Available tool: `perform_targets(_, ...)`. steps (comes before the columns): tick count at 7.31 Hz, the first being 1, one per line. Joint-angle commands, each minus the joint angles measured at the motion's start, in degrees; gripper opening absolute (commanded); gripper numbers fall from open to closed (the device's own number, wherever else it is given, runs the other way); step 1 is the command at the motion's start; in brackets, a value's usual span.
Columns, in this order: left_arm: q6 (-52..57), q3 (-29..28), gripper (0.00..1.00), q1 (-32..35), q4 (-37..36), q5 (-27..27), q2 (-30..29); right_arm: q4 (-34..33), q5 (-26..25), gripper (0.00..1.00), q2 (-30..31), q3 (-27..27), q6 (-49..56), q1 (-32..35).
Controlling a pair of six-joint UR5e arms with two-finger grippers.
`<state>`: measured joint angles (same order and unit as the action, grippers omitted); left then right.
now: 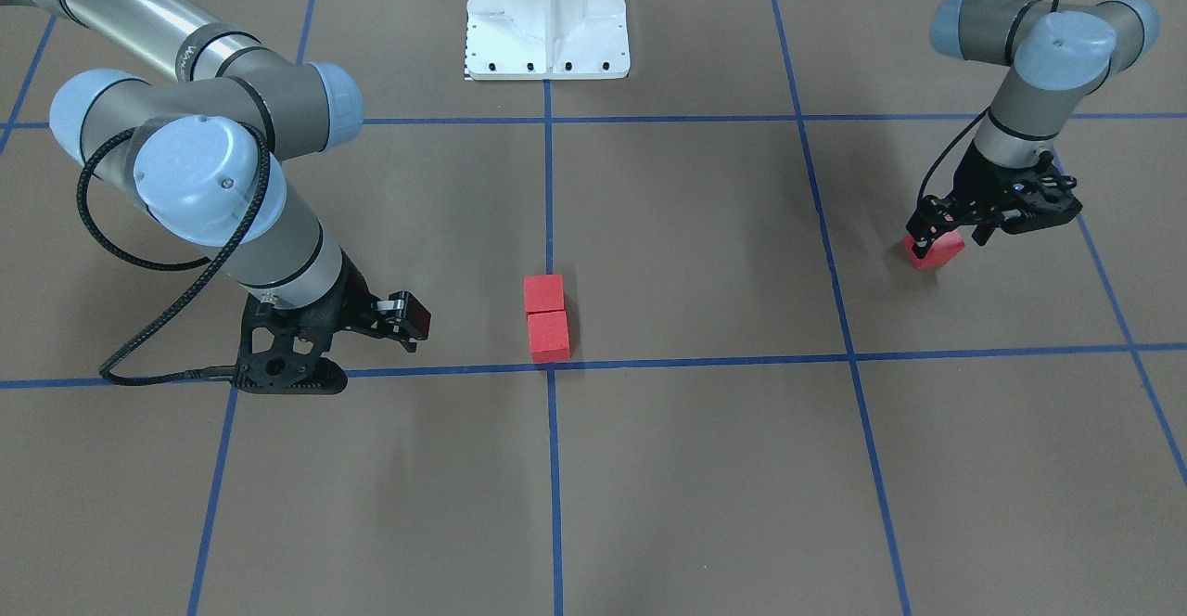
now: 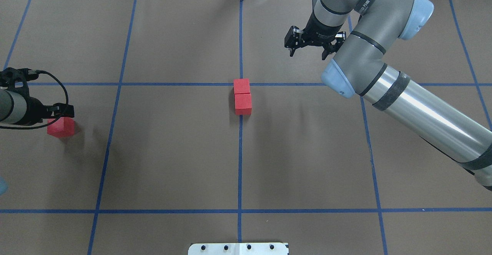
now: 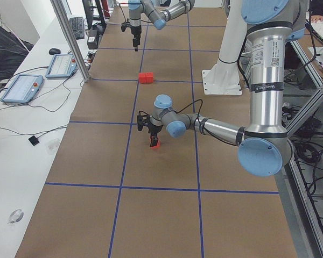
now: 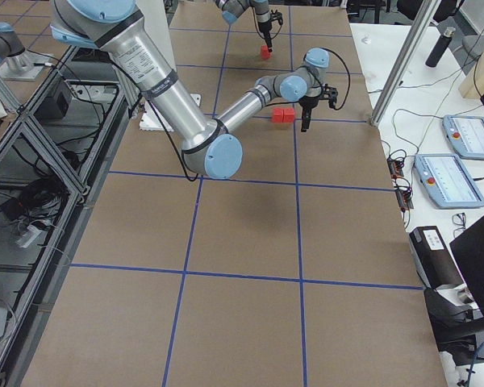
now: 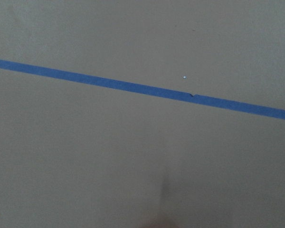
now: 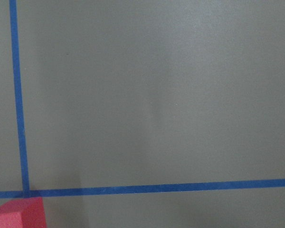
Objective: Form red blocks into L shape at center
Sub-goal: 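Lower the left gripper onto the remaining red cube and grasp it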
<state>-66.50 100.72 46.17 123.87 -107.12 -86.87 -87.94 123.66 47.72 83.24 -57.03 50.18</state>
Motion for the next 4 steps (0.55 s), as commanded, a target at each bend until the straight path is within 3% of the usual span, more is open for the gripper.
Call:
perform_targets(1,-0.03,-0.08,0.99,-1.34,-0.29,-0.2,0.3,0.14,0.0,0.99,-0.17,-0.09,-0.1,-0.08)
perform_targets(4,0.32,-0.52,0.98,-1.35,-0.38,-0.37,0.56,0.22,-0.09,0.99,-0.17,-0.45,-0.1,-0.34)
